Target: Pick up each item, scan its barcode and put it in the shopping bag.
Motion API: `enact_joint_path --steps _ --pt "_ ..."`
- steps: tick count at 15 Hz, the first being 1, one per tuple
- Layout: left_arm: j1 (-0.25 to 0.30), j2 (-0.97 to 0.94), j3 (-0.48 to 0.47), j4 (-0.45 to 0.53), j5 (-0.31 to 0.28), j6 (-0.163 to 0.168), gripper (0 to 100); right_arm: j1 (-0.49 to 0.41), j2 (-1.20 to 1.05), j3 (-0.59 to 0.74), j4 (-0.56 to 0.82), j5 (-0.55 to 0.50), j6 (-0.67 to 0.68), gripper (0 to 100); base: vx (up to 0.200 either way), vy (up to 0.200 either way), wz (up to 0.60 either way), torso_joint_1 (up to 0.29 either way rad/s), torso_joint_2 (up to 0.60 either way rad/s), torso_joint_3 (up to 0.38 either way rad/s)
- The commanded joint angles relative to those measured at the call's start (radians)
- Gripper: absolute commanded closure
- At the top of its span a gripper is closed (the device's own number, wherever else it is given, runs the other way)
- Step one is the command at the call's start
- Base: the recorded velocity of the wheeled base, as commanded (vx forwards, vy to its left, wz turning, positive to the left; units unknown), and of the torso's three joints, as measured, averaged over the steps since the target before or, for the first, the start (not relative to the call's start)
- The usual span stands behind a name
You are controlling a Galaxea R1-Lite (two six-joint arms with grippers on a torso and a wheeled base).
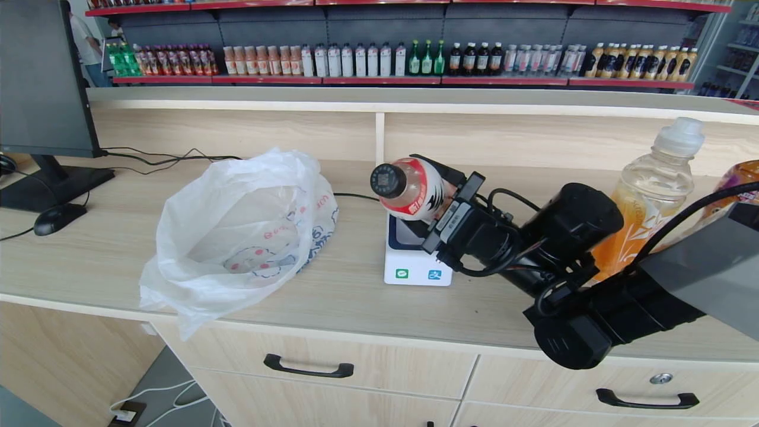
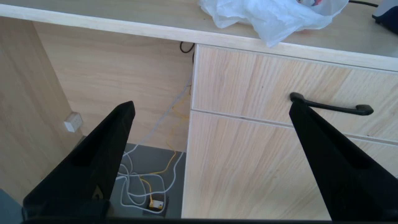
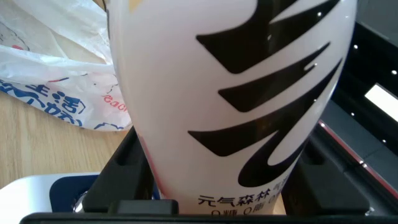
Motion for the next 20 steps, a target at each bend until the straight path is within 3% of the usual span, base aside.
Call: enact_joint_path --steps 1,9,15,17,18,20 --pt "0.000 0.001 0.000 -0.001 0.001 0.000 0 0.001 -0.005 0.003 -0.001 0.001 0.000 100 0.000 0.000 0.00 0.000 0.00 0.000" --pt "0.000 0.001 0.000 -0.001 0.001 0.003 0 0.006 -0.077 0.000 -0.001 -0.004 0.066 100 0.000 0.000 0.00 0.000 0.00 0.000" --pt "0.000 0.001 0.000 -0.001 0.001 0.003 0 -0.002 -0.175 0.029 -0.001 -0.072 0.240 100 0.000 0.000 0.00 0.000 0.00 0.000" --pt "0.000 0.000 0.000 -0.001 0.001 0.003 0 -0.051 -0.204 0.031 -0.001 -0.088 0.320 100 0.000 0.000 0.00 0.000 0.00 0.000" --pt "0.000 0.001 0.000 -0.001 -0.001 0.004 0 -0.065 -0.217 0.035 -0.001 -0.118 0.346 100 0.000 0.000 0.00 0.000 0.00 0.000" --pt "0.000 0.001 0.000 -0.001 0.001 0.003 0 -0.100 -0.260 0.069 -0.001 -0.328 0.509 100 0.000 0.000 0.00 0.000 0.00 0.000"
